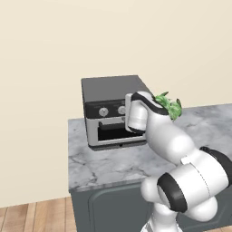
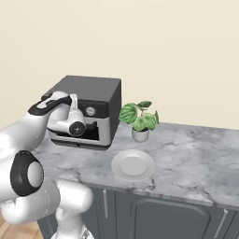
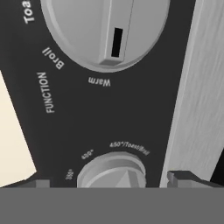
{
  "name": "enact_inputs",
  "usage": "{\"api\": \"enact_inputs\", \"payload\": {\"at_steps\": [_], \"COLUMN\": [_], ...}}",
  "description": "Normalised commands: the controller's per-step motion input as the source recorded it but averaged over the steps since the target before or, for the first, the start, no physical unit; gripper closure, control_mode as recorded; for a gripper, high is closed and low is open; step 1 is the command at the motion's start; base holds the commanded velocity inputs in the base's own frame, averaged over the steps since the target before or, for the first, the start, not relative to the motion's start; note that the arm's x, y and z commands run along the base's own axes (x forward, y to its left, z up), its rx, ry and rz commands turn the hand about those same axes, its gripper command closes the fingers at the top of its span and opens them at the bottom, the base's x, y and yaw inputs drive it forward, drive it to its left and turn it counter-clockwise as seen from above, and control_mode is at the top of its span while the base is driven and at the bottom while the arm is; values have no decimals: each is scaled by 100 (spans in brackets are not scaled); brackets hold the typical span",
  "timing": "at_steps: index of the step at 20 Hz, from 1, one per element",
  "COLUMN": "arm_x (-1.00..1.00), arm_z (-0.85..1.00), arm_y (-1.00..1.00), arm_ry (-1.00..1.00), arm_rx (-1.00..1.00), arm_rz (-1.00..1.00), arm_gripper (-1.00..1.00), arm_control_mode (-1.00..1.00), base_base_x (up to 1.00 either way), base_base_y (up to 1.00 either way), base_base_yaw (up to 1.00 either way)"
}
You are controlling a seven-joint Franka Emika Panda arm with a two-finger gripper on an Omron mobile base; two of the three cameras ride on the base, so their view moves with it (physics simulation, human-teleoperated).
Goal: Pull the toaster oven rack outwards. Pick up the baguette from the plate and place it on the toaster oven rack. Close the toaster oven door fully and set the temperature to the lowest setting.
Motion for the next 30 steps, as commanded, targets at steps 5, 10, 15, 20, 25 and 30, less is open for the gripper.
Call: {"api": "enact_inputs", "payload": {"at_steps": [5,10,15,20,25,30], "arm_x": [0,0,0,0,0,0], "arm_z": [-4,-6,-5,-5,-3,-2], "arm_y": [0,0,0,0,0,0], "arm_ry": [-5,-4,-3,-2,-1,-4], "arm_rx": [0,0,0,0,0,0], "arm_rz": [0,0,0,0,0,0], "arm_gripper": [-100,-100,-100,-100,100,100], "arm_control_mode": [-100,-100,-100,-100,-100,-100], "base_base_x": [0,0,0,0,0,0], "base_base_y": [0,0,0,0,0,0], "base_base_yaw": [0,0,0,0,0,0]}}
